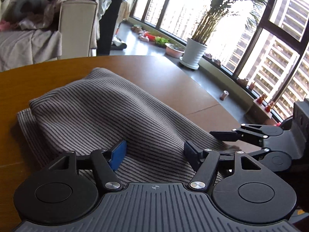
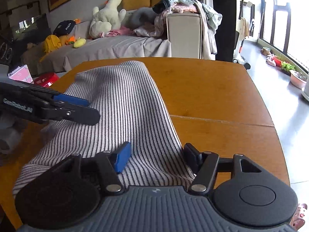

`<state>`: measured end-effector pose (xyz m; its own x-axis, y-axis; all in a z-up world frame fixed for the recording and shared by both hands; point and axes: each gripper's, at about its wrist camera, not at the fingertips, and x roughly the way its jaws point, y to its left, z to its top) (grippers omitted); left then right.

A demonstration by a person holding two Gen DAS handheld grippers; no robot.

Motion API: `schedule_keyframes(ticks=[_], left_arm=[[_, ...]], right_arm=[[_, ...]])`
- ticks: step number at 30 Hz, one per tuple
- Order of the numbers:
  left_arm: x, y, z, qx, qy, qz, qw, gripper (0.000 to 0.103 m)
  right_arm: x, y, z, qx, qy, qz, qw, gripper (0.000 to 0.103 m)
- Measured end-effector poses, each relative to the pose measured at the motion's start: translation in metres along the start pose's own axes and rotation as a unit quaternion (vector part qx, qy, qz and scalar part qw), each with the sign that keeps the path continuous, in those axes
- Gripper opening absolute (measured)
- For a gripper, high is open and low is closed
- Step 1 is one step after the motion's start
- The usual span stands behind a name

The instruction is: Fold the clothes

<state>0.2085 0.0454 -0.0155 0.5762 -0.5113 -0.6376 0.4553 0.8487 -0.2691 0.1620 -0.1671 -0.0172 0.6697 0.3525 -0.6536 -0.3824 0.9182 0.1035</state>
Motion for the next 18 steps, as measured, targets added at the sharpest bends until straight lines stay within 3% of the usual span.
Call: schedule_keyframes(ticks=[8, 10, 16, 18], left_arm=[[0.001, 0.017, 0.008, -0.001, -0.014, 0.037, 0.9992, 0.073], [-0.006, 0.018, 0.007, 0.003, -0.016, 0.053, 0.9985, 0.073], [-0.029, 0.024, -0.003, 0.009, -0.018, 0.095, 0.9953, 0.076], [-0.032, 0.026, -0.005, 0.001, -0.018, 0.1, 0.9949, 0.076]], right_arm=[[-0.024, 0.017, -0.008, -0.024, 0.015, 0.026, 0.999, 0.064], [-0.028, 0.017, -0.003, -0.03, 0.011, 0.017, 0.999, 0.073], [-0.048, 0.024, 0.019, -0.043, -0.055, 0.035, 0.997, 0.08], [-0.035, 0.033, 0.012, -0.064, -0.032, 0.039, 0.997, 0.08]])
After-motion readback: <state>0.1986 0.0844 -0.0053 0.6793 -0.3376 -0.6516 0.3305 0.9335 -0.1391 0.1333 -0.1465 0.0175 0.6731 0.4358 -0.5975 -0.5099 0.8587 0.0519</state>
